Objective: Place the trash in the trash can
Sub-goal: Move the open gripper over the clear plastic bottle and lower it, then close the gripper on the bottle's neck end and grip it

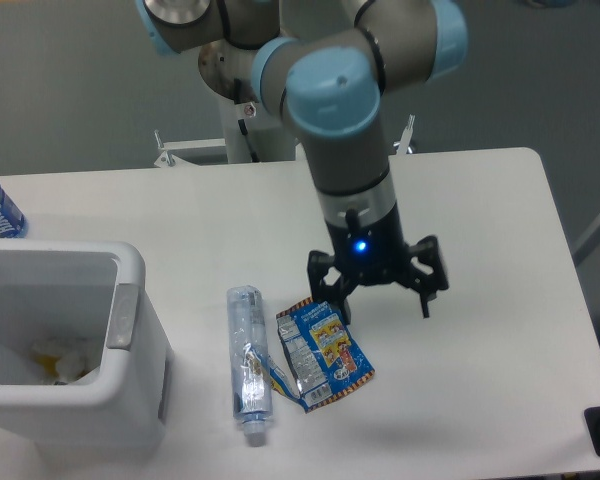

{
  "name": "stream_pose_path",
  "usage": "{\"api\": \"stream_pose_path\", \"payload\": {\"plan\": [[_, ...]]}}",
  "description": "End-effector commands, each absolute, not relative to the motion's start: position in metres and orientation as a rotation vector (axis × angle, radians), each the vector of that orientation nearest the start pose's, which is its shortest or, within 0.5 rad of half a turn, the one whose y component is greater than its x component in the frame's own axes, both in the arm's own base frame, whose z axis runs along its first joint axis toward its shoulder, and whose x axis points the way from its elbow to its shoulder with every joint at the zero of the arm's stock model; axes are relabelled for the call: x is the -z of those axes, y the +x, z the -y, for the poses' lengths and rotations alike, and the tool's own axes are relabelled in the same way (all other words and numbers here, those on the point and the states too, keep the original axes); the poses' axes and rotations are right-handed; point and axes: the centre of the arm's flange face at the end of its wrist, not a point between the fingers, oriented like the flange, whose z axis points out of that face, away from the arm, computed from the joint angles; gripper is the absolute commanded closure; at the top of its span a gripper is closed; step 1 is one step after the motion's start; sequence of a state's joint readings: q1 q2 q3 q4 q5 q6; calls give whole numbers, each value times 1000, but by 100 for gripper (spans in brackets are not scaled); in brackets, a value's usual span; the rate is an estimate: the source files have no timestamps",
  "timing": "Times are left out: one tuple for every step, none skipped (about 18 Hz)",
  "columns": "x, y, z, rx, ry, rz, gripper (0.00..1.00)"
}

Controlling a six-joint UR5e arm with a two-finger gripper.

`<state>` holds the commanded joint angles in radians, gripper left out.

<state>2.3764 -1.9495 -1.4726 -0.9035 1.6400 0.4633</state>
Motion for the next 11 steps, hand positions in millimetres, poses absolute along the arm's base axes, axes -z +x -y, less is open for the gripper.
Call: {"api": "stream_pose_path", "payload": {"plan": [[-383, -380, -566, -366, -2805, 469, 0], [-369, -378, -573, -300, -2811, 454, 0], [-357, -375, -580, -207, -2802, 438, 0], [-348, -373, -587, -83, -2772, 426, 0], [-340, -370, -594, 27, -2739, 418, 0], [-335, -370, -596, 74, -2726, 424, 0], [-325, -373, -597, 86, -2735, 432, 0], [-321, -374, -599, 93, -2737, 444, 0], [-313, -376, -601, 107, -2739, 480, 0], [-303, -377, -604, 123, -2741, 522, 0], [-295, -378, -608, 136, -2742, 554, 0]]}}
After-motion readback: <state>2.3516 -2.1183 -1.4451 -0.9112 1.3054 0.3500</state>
